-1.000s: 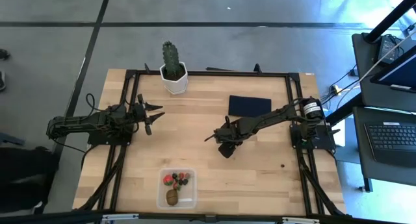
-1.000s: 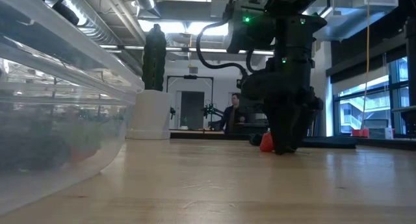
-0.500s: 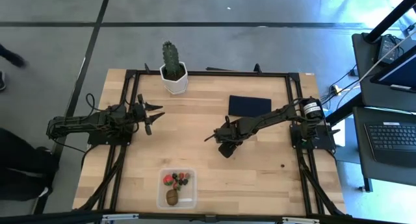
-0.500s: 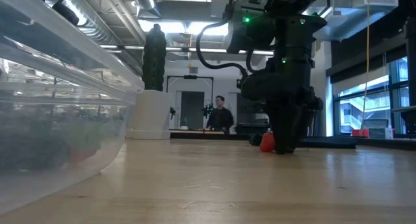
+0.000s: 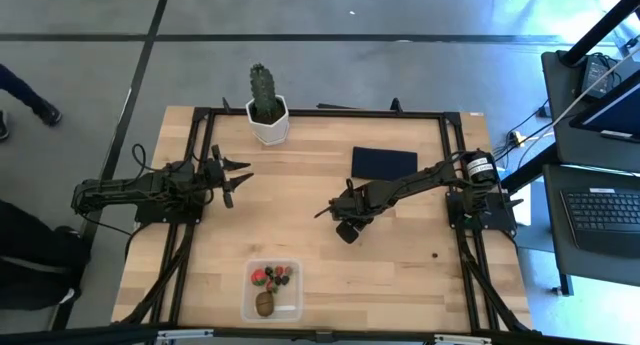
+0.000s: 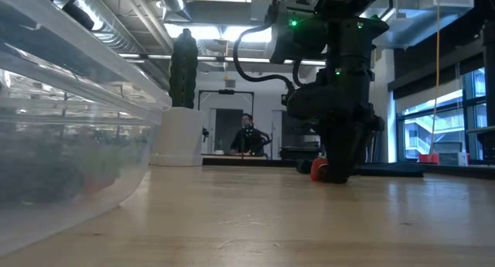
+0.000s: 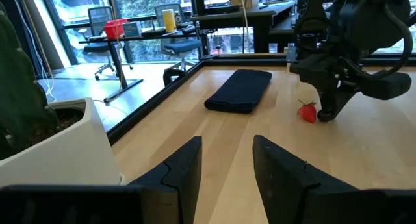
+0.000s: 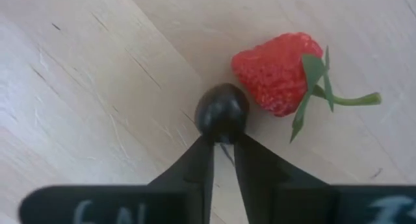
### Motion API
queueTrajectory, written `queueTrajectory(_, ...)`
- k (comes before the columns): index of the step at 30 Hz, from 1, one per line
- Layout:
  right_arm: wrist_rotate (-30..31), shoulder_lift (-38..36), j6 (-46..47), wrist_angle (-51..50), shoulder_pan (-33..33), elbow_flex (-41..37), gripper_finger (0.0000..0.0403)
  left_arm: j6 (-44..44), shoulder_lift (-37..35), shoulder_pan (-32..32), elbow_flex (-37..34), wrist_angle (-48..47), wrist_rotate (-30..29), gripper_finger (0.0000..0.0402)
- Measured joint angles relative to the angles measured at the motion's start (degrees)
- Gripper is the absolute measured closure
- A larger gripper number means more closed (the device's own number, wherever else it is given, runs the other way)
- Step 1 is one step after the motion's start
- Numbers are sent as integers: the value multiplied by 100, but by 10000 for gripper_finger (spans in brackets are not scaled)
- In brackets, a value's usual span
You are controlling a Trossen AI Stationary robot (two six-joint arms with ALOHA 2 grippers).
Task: Pick and placing Produce into tupperware
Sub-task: Put the black cherry in the transparent bin
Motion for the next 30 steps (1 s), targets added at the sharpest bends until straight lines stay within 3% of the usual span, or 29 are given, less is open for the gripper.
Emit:
queueTrajectory(10, -14, 4, -132, 0, 2, 2, 395, 0, 1, -2, 0, -1, 2, 272)
queueTrajectory(20, -78, 16, -178, 38, 49, 61, 399, 0, 1, 0, 0, -1, 2, 272)
queueTrajectory(30, -190, 24, -1172, 343, 260, 1353, 401, 0, 1, -1, 0, 0, 1, 272)
